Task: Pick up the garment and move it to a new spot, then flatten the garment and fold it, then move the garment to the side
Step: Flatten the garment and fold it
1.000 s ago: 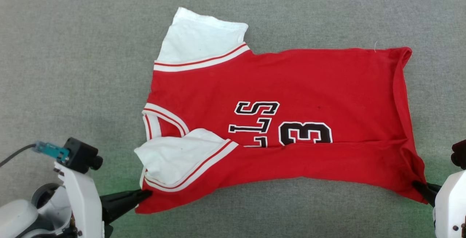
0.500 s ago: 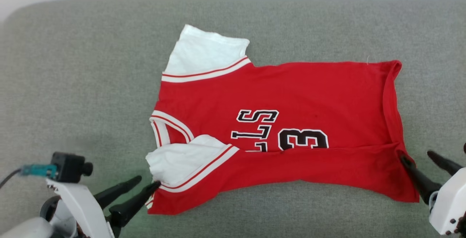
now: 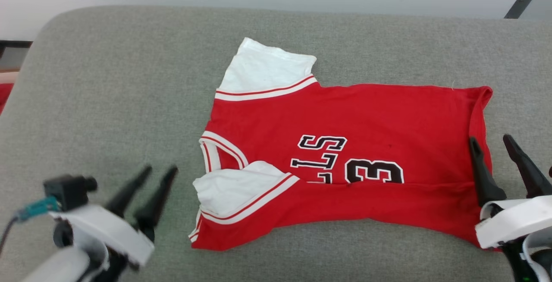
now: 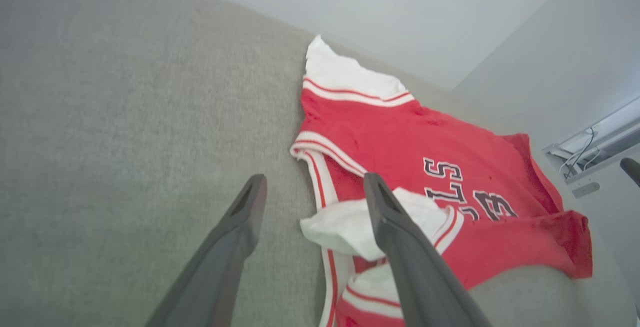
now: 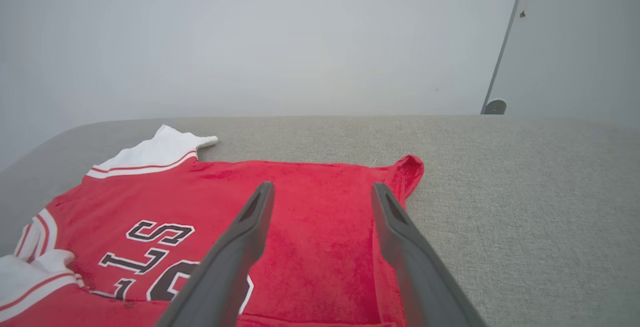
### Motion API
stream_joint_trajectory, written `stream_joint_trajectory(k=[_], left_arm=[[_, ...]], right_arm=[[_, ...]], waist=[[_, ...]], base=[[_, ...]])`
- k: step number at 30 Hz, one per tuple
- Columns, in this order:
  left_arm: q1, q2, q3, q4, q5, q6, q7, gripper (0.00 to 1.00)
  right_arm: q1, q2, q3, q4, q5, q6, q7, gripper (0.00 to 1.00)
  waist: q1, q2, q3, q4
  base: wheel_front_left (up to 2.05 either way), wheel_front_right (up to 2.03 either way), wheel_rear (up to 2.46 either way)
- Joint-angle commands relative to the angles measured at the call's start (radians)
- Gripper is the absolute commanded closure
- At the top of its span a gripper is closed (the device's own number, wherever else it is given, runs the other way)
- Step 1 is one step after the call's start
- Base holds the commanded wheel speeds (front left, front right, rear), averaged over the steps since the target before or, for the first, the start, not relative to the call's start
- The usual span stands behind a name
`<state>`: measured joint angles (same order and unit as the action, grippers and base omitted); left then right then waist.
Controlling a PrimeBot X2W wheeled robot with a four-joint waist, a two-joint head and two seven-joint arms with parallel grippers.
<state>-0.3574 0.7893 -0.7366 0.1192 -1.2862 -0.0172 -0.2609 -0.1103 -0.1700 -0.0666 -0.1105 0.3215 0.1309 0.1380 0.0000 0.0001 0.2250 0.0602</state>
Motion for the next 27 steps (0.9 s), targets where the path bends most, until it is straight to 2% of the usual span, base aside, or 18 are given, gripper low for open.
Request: stream_joint_trajectory(k=[1, 2, 6, 10, 14, 21, 27], left_arm=[[0.011, -0.023, 0.054, 0.022, 0.043, 0.002, -0.003, 0.00], [0.011, -0.023, 0.054, 0.022, 0.043, 0.002, -0.003, 0.00], [-0.025, -0.072, 0.183, 0.079, 0.169, -0.025, -0.004, 0.00], [-0.116, -0.062, 0.232, 0.145, 0.251, -0.063, -0.003, 0.00], [-0.264, -0.032, 0.224, 0.212, 0.278, -0.093, 0.043, 0.00], [-0.538, 0.037, 0.173, 0.354, 0.320, -0.114, 0.178, 0.00], [-0.708, 0.106, 0.038, 0.408, 0.315, -0.114, 0.313, 0.00]], right_arm=[[-0.015, 0.019, -0.002, 0.013, -0.010, 0.000, -0.043, 0.00], [-0.015, 0.019, -0.002, 0.013, -0.010, 0.000, -0.043, 0.00], [-0.033, 0.044, 0.029, 0.045, -0.050, 0.000, -0.141, 0.00], [-0.050, 0.066, 0.064, 0.069, -0.074, 0.000, -0.206, 0.00], [-0.060, 0.089, 0.101, 0.081, -0.090, 0.000, -0.256, 0.00], [-0.067, 0.115, 0.170, 0.091, -0.081, 0.000, -0.320, 0.00], [-0.064, 0.120, 0.227, 0.083, -0.053, 0.000, -0.355, 0.00]], waist=[[0.0000, -0.0001, 0.002, -0.005], [0.0000, -0.0001, 0.002, -0.005], [0.0000, -0.0001, 0.015, -0.037], [0.0000, -0.0001, 0.037, -0.096], [0.0000, -0.0001, 0.071, -0.169], [0.0000, -0.0001, 0.147, -0.305], [0.0000, -0.0001, 0.199, -0.401]], base=[[0.00, 0.00, 0.00], [0.00, 0.00, 0.00], [0.00, 0.00, 0.00], [0.00, 0.00, 0.00], [0.00, 0.00, 0.00], [0.00, 0.00, 0.00], [0.00, 0.00, 0.00]])
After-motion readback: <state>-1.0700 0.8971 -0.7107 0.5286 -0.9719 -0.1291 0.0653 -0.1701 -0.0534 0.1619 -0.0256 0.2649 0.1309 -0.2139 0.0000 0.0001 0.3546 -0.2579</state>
